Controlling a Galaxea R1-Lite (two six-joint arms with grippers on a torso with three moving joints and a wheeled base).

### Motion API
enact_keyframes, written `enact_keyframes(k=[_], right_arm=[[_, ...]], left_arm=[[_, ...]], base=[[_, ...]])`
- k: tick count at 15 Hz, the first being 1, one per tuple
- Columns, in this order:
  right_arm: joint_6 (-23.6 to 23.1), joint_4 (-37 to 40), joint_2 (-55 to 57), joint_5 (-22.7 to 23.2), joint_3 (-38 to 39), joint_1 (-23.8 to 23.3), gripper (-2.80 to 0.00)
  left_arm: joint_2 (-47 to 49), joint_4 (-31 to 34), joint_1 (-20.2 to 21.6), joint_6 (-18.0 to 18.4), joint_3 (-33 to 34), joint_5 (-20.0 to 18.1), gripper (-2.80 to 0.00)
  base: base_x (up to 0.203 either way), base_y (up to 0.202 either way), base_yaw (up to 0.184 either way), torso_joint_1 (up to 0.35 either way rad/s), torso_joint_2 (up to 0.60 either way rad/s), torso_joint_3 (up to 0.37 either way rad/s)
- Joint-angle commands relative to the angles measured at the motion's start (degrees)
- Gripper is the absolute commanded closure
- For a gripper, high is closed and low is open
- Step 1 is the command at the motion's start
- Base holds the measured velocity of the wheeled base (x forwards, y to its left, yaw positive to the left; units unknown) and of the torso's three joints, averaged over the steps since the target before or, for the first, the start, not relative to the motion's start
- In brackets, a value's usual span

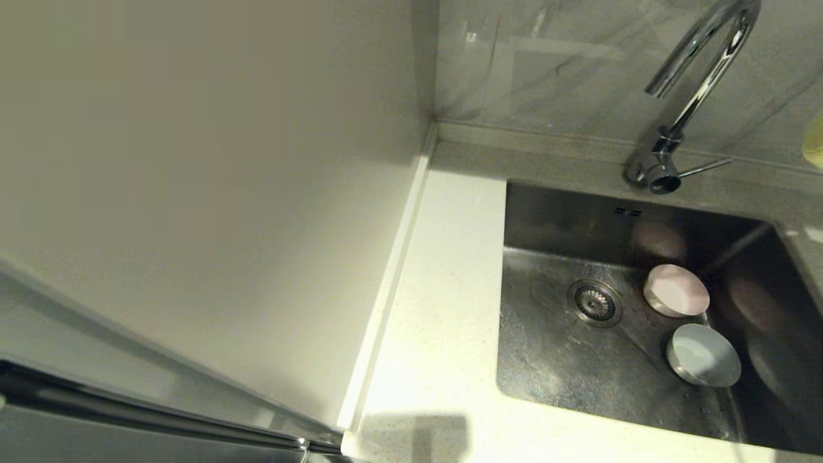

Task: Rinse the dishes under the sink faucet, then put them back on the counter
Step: Put a bowl back to the table from the sink

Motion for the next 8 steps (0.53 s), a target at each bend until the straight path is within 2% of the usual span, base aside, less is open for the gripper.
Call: enact_keyframes(k=[1, 2, 3, 6, 8], right_arm=[[1.56, 27.33, 0.0, 0.56, -2.22, 3.43, 0.0], [2.27, 33.68, 0.1, 0.56, -3.19, 5.16, 0.0], [2.73, 36.14, -0.92, 0.56, -3.57, 6.11, 0.0], [3.01, 35.24, -4.02, 0.56, -4.13, 6.76, 0.0], [3.01, 28.26, -5.98, 0.56, -3.92, 6.64, 0.0]], left_arm=[[0.0, -0.02, 0.01, -0.02, 0.18, 0.0, 0.0], [0.0, -0.02, 0.01, -0.02, 0.18, 0.0, 0.0], [0.0, -0.02, 0.01, -0.02, 0.18, 0.0, 0.0], [0.0, -0.02, 0.01, -0.02, 0.18, 0.0, 0.0], [0.0, -0.02, 0.01, -0.02, 0.09, 0.02, 0.0]], base=[[0.0, 0.0, 0.0, 0.0, 0.0, 0.0], [0.0, 0.0, 0.0, 0.0, 0.0, 0.0], [0.0, 0.0, 0.0, 0.0, 0.0, 0.0], [0.0, 0.0, 0.0, 0.0, 0.0, 0.0], [0.0, 0.0, 0.0, 0.0, 0.0, 0.0]])
